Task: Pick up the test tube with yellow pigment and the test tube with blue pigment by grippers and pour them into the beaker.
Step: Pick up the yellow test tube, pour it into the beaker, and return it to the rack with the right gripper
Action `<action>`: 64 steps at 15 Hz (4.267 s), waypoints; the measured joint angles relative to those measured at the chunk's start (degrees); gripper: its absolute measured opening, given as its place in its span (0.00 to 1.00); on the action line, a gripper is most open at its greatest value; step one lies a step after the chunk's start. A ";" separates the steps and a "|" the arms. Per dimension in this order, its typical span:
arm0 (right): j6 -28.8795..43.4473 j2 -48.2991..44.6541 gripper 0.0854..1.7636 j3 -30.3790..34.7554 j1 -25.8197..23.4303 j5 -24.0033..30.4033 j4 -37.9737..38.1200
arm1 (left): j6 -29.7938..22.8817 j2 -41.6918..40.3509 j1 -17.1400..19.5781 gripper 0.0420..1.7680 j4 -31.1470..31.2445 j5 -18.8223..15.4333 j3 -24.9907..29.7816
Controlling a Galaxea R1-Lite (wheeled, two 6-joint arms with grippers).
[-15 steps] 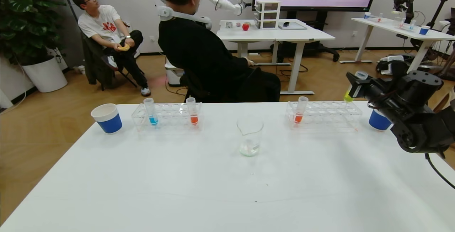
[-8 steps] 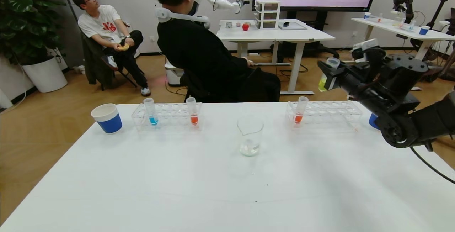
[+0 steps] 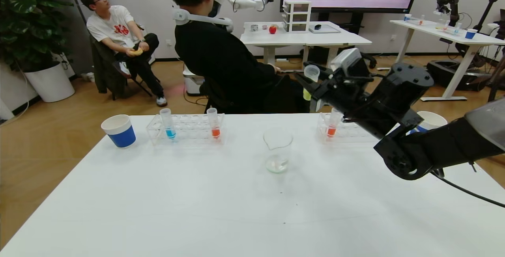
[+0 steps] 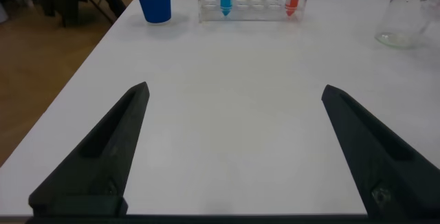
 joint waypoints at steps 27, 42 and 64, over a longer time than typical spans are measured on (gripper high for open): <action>-44.98 17.40 0.25 -10.59 0.07 23.02 -9.96 | 0.00 0.00 0.00 0.99 0.00 -0.02 0.00; -56.87 20.26 0.25 -11.75 -1.55 25.06 -10.06 | 0.00 0.00 0.00 0.99 0.00 -0.02 0.00; -69.52 19.85 0.25 -10.57 -1.24 26.40 -10.31 | -0.02 0.00 0.00 0.99 0.00 -0.02 0.00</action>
